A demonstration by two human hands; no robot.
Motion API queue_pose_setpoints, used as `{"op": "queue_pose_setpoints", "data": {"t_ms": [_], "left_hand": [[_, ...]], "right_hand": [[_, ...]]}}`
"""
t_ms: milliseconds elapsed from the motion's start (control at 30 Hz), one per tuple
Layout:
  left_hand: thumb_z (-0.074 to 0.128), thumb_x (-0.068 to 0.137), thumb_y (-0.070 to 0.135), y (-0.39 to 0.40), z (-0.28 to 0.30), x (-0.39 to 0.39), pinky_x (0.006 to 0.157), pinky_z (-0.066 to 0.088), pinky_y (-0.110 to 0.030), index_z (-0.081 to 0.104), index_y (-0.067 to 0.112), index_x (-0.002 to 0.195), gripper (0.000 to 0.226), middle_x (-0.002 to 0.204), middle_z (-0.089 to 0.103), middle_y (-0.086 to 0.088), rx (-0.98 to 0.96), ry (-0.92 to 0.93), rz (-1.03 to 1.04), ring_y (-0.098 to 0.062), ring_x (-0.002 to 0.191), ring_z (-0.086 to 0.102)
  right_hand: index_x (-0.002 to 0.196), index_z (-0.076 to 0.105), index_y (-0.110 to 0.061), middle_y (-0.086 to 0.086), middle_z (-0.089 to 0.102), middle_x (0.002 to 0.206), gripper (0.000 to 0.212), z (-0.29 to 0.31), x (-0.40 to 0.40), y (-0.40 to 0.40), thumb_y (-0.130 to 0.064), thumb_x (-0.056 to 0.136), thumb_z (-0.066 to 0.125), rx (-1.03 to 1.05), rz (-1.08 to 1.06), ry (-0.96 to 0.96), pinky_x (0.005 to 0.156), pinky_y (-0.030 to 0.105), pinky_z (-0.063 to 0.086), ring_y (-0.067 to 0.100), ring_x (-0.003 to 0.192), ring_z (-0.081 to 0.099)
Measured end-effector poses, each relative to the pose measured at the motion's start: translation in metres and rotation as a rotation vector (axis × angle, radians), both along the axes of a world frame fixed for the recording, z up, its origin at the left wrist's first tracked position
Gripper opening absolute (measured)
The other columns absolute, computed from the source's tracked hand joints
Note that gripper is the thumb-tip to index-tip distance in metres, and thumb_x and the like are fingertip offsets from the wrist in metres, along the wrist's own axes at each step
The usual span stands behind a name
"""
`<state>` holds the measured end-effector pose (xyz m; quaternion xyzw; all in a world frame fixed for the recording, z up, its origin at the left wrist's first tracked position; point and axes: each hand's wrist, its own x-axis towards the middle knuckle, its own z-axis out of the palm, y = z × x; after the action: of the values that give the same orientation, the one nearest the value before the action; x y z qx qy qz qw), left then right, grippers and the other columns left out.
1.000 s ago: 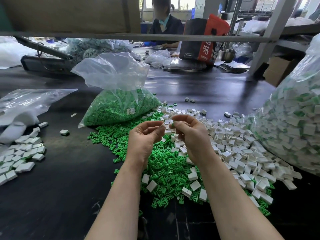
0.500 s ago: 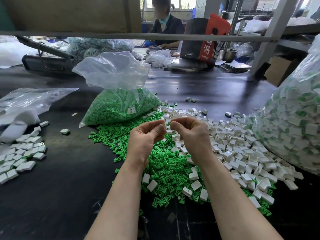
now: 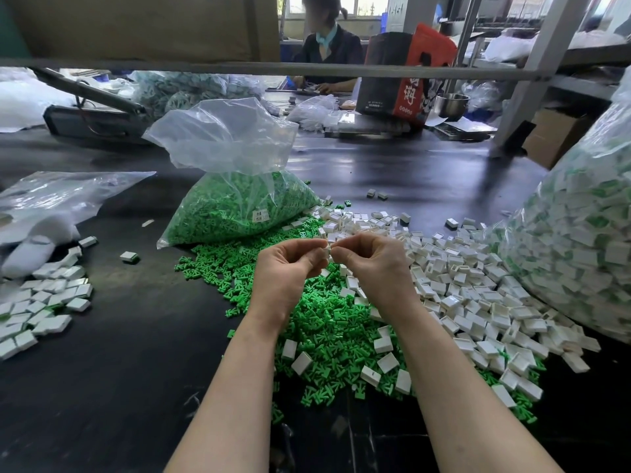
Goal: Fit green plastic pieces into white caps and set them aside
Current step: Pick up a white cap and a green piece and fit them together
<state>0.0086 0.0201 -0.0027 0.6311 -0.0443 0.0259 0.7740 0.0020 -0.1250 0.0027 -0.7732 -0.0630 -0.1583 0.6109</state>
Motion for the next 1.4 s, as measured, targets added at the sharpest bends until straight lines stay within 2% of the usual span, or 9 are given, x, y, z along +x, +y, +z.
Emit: {"op": "queue_pose_setpoints", "data": {"t_ms": [133,233,400,467,567,667,867,1067,1400], "left_hand": [[0.071,0.083,0.003,0.001,0.0,0.001,0.069,0.055,-0.018,0.079,0.019,0.079,0.018,0.083,0.076,-0.007,-0.01,-0.019,-0.013,-0.014,0.075,0.071],[0.071,0.083,0.003,0.001,-0.001,0.001,0.07,0.055,-0.019,0.077,0.017,0.083,0.016,0.083,0.076,-0.007,0.021,-0.023,-0.002,-0.015,0.076,0.072],[0.072,0.084,0.002,0.001,-0.002,0.001,0.068,0.054,-0.018,0.076,0.012,0.087,0.011,0.081,0.076,-0.006,0.098,-0.032,0.012,-0.014,0.073,0.072],[0.072,0.084,0.001,0.001,-0.002,0.0,0.066,0.054,-0.017,0.076,0.011,0.088,0.011,0.08,0.076,-0.005,0.134,-0.048,0.015,-0.013,0.071,0.072],[0.071,0.084,0.0,0.0,-0.001,0.0,0.065,0.054,-0.017,0.076,0.012,0.087,0.014,0.077,0.076,-0.003,0.178,-0.059,0.015,-0.012,0.069,0.071],[0.071,0.085,-0.001,0.0,0.0,-0.001,0.067,0.056,-0.02,0.076,0.012,0.087,0.015,0.078,0.076,-0.005,0.203,-0.06,0.005,-0.014,0.071,0.071],[0.07,0.085,-0.002,0.002,0.003,-0.004,0.073,0.059,-0.026,0.076,0.01,0.088,0.014,0.081,0.075,-0.011,0.233,-0.067,-0.009,-0.019,0.074,0.07],[0.069,0.085,-0.004,0.003,0.006,-0.005,0.067,0.055,-0.017,0.075,0.011,0.086,0.016,0.078,0.076,-0.003,0.214,-0.074,-0.044,-0.013,0.071,0.072],[0.07,0.084,-0.003,0.005,0.006,-0.005,0.069,0.056,-0.018,0.075,0.012,0.084,0.016,0.079,0.076,-0.002,0.278,-0.083,-0.065,-0.014,0.075,0.073]], "right_hand": [[0.083,0.073,-0.018,-0.003,0.073,0.073,0.003,-0.003,-0.001,0.0,-0.017,0.085,0.074,0.06,0.005,0.071,0.057,0.011,0.046,-0.001,0.06,0.064],[0.079,0.073,-0.017,0.002,0.074,0.073,0.01,-0.006,0.0,0.0,-0.02,0.089,0.071,0.006,0.001,0.11,0.056,0.014,0.045,-0.002,0.056,0.06],[0.082,0.071,-0.014,0.004,0.072,0.072,0.008,-0.004,-0.001,-0.002,-0.014,0.09,0.07,-0.038,0.044,0.108,0.055,0.011,0.044,-0.003,0.054,0.06],[0.081,0.071,-0.013,0.005,0.072,0.072,0.008,-0.004,-0.001,-0.002,-0.012,0.089,0.07,-0.061,0.045,0.106,0.056,0.014,0.047,0.001,0.057,0.063],[0.083,0.072,-0.011,0.006,0.073,0.074,0.007,-0.004,-0.001,-0.004,-0.015,0.089,0.071,-0.114,0.041,0.113,0.065,0.028,0.055,0.015,0.065,0.068],[0.083,0.072,-0.012,0.005,0.074,0.074,0.007,-0.004,-0.001,-0.006,-0.017,0.088,0.072,-0.137,0.044,0.116,0.067,0.032,0.055,0.021,0.067,0.068],[0.081,0.072,-0.013,0.006,0.073,0.073,0.01,-0.001,-0.003,-0.008,-0.019,0.089,0.071,-0.15,0.078,0.139,0.062,0.025,0.049,0.013,0.062,0.061],[0.083,0.072,-0.008,0.006,0.072,0.072,0.01,0.001,-0.005,-0.009,-0.017,0.088,0.072,-0.134,0.095,0.141,0.058,0.017,0.047,0.004,0.058,0.059],[0.088,0.073,-0.002,0.007,0.073,0.076,0.013,-0.001,-0.006,-0.011,-0.016,0.088,0.072,-0.165,0.101,0.139,0.067,0.02,0.052,0.011,0.066,0.065]]}}
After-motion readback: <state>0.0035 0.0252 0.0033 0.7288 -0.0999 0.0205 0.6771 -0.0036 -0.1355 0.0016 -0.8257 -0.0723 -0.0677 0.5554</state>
